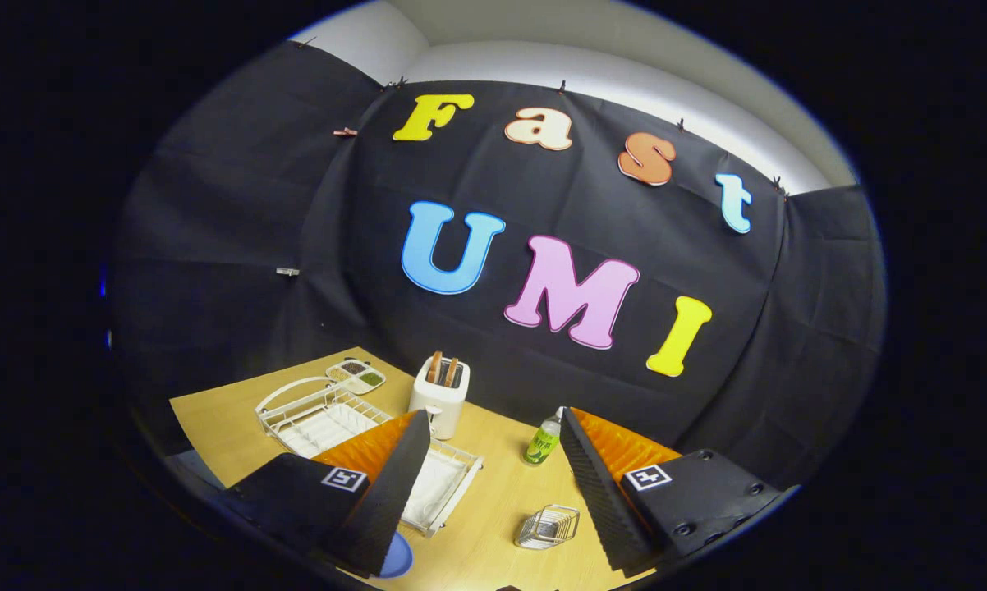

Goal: Take the plate from the dish rack, then take the spoon from the basket and place it into the plate.

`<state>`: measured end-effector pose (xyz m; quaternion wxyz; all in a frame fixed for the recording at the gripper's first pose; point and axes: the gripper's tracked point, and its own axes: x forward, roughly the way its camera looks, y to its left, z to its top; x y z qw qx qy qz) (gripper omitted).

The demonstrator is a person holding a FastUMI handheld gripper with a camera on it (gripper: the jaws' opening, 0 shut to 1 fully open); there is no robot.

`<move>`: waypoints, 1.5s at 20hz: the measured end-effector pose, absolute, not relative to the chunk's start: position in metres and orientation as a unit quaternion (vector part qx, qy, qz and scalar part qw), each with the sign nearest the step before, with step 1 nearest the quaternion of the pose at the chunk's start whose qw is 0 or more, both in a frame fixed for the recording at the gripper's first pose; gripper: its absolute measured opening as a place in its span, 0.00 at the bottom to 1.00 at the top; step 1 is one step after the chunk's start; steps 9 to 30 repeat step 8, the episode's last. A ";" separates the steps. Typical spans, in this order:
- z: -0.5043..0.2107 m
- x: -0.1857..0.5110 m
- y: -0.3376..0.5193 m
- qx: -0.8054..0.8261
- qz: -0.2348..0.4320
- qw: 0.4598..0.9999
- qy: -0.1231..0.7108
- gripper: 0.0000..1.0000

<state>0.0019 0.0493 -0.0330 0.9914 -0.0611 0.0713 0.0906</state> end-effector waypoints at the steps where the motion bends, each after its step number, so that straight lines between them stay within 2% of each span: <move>1: -0.031 0.001 0.053 -0.058 0.092 0.992 0.069 0.98; 30: -0.027 0.004 0.058 -0.025 0.095 0.993 0.066 0.98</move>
